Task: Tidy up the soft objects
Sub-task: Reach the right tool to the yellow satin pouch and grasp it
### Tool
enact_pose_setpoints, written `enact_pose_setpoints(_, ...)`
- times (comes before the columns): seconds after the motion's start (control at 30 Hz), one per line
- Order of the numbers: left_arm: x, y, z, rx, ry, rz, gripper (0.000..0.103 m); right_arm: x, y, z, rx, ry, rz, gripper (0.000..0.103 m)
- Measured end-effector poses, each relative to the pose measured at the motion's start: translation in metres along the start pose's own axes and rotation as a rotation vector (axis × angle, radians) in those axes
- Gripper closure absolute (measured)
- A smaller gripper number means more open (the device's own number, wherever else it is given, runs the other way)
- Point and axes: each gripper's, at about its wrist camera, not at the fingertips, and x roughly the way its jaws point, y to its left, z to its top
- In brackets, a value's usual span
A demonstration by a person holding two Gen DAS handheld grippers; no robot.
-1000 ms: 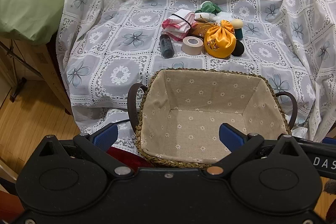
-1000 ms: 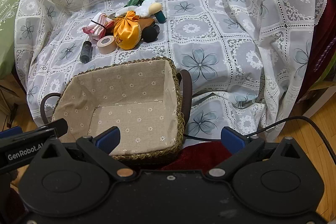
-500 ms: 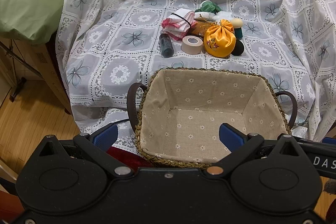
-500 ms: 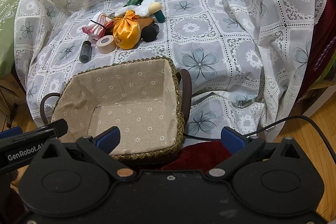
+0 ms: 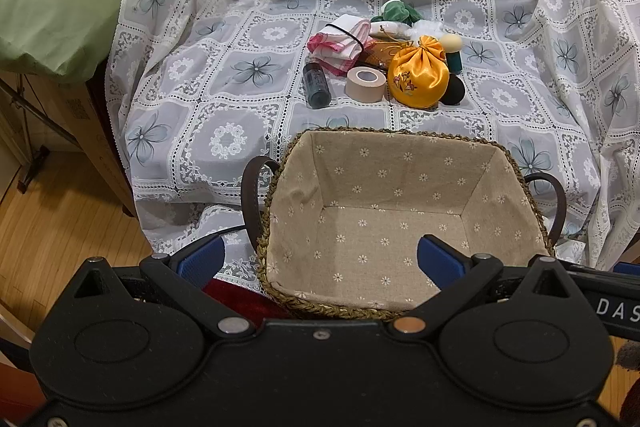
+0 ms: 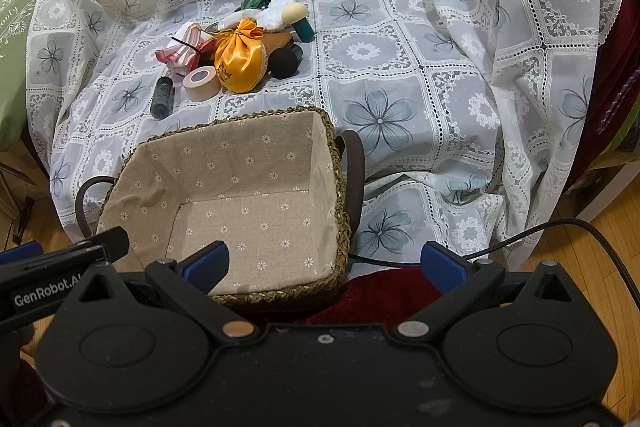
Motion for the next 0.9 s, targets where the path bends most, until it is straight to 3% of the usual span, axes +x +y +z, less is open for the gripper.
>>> enact_pose_setpoints(0.43,0.003,0.0,-0.001,-0.005,-0.01,-0.01,0.004,0.0,0.001,0.0,-0.014,-0.013,0.005,0.001)
enact_pose_setpoints(0.77,0.015,0.016,0.024,-0.018,-0.066,0.027,0.004,-0.003,0.015,0.02,-0.124,-0.145,-0.046,0.001)
enact_pose_setpoints(0.9,0.026,0.021,0.038,-0.023,-0.056,0.038,0.004,0.003,0.017,0.037,-0.133,-0.144,-0.028,0.013)
